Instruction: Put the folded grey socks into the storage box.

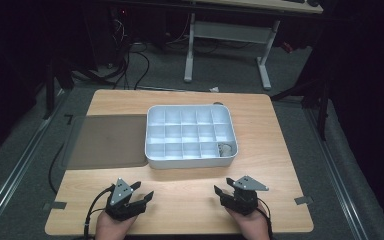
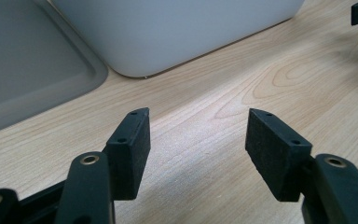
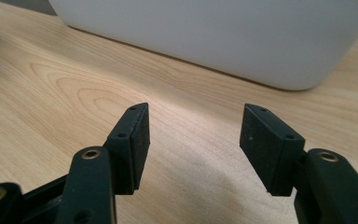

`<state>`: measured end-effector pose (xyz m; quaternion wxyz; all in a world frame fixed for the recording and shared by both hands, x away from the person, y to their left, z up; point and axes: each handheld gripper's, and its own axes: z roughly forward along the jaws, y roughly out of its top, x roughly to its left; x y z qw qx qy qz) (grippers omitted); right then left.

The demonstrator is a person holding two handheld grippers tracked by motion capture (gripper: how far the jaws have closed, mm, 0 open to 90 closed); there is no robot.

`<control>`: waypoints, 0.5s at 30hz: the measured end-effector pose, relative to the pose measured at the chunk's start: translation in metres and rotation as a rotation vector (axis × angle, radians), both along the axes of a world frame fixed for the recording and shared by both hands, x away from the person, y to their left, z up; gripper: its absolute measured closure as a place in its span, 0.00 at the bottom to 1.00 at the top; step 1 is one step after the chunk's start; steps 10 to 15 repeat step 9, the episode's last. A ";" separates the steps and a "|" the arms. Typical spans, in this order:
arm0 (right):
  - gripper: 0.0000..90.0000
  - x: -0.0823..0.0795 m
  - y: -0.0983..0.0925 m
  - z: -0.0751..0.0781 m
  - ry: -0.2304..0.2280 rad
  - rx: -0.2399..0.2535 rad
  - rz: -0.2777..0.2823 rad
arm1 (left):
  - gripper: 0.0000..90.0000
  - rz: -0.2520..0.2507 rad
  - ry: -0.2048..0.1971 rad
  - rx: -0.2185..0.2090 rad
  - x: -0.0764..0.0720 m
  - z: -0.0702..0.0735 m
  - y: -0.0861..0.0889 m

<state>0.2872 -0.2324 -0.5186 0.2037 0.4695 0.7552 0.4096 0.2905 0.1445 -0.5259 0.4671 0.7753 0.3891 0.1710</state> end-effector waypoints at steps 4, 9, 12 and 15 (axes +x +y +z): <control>0.48 -0.002 -0.002 -0.003 0.003 -0.012 0.001 | 0.45 -0.002 -0.002 0.008 -0.002 0.000 -0.001; 0.48 -0.004 -0.005 -0.005 0.016 -0.007 0.000 | 0.45 -0.004 0.002 0.008 -0.001 -0.001 -0.002; 0.48 -0.004 -0.005 -0.005 0.016 -0.007 0.000 | 0.45 -0.004 0.002 0.008 -0.001 -0.001 -0.002; 0.48 -0.004 -0.005 -0.005 0.016 -0.007 0.000 | 0.45 -0.004 0.002 0.008 -0.001 -0.001 -0.002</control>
